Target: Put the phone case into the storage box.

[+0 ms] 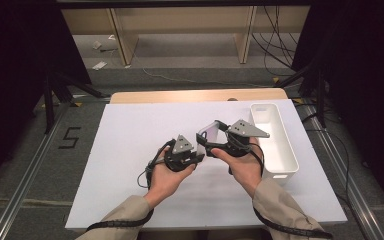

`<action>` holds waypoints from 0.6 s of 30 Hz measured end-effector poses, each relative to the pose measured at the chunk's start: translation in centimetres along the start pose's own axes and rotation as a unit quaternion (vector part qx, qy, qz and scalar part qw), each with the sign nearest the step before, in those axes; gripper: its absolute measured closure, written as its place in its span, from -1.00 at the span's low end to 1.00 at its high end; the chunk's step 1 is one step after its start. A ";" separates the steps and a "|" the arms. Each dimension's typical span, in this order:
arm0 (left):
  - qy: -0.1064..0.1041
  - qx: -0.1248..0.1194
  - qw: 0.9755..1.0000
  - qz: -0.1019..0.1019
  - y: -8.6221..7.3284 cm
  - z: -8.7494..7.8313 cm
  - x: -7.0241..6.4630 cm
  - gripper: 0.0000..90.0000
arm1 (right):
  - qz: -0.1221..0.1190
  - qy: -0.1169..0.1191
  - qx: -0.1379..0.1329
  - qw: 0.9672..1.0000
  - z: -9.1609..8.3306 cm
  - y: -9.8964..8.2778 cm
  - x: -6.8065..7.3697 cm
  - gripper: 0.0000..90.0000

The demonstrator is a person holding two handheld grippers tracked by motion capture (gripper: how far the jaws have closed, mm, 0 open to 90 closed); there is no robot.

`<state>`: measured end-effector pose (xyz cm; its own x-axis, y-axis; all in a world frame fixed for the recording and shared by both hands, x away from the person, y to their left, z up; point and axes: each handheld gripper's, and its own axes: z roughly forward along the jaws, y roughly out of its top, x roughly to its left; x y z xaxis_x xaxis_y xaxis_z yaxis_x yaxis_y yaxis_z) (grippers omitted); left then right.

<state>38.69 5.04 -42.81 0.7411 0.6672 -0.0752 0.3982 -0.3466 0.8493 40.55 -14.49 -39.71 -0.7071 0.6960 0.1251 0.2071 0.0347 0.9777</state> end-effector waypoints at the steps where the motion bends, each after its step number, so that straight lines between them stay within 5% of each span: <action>1: -0.003 -0.004 1.000 0.001 0.0 0.0 0.0 0.75 | 0.000 0.000 0.000 1.000 -0.1 0.1 0.0 -0.60; 4: -0.012 -0.023 1.000 0.010 0.2 -0.3 0.2 0.52 | -0.001 0.000 -0.001 1.000 -0.2 0.2 -0.1 -0.60; 15: -0.021 -0.056 0.997 0.041 0.7 -2.5 1.0 -1.00 | -0.017 -0.010 -0.017 1.000 -1.6 1.3 -1.3 -0.60; 18: -0.018 -0.064 0.997 0.041 0.7 -3.2 1.3 -1.00 | -0.019 -0.013 -0.019 1.000 -1.9 1.5 -1.6 -0.60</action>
<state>38.21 7.85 -40.66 0.7877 0.6157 -0.0190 0.2643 -0.3100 0.9133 40.69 -16.96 -38.10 -0.6954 0.7137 0.0837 0.1548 0.0351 0.9873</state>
